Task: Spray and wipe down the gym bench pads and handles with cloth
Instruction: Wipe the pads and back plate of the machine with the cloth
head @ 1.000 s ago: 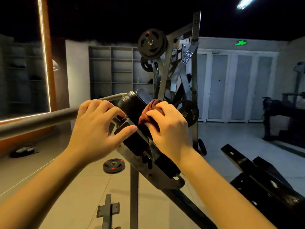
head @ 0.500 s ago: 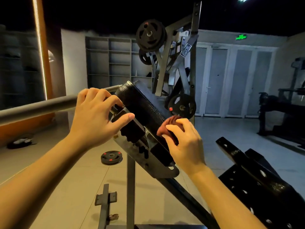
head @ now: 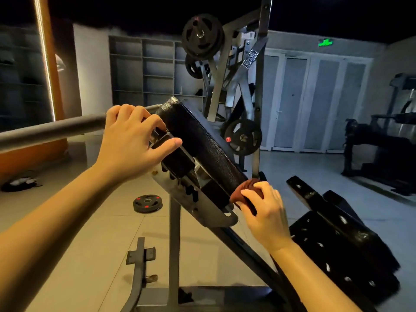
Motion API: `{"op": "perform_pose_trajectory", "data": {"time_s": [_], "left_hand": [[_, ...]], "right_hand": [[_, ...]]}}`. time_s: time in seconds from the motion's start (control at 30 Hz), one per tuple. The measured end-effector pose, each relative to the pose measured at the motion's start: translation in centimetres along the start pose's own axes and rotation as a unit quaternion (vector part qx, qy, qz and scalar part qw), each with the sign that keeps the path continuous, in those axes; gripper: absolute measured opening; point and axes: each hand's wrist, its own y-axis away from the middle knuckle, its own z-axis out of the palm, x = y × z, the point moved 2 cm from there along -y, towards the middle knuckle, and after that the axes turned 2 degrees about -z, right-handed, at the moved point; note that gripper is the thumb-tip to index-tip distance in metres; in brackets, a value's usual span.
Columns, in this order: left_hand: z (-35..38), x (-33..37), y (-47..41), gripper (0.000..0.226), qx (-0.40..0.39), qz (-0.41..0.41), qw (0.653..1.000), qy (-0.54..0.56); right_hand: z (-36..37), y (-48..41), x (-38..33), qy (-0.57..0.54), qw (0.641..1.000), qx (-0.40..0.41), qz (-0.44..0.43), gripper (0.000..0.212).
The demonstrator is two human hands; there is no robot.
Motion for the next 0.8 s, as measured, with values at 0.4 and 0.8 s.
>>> {"op": "perform_pose_trajectory", "data": {"time_s": [0.4, 0.8], "left_hand": [[-0.7, -0.7, 0.0, 0.071, -0.014, 0.004, 0.999, 0.038], [-0.4, -0.3, 0.3, 0.069, -0.006, -0.002, 0.999, 0.033]], "right_hand": [[0.7, -8.1, -4.5, -0.042, 0.995, 0.052, -0.073, 0.023], [0.2, -8.8, -5.2, -0.072, 0.997, 0.033, -0.007, 0.015]]}}
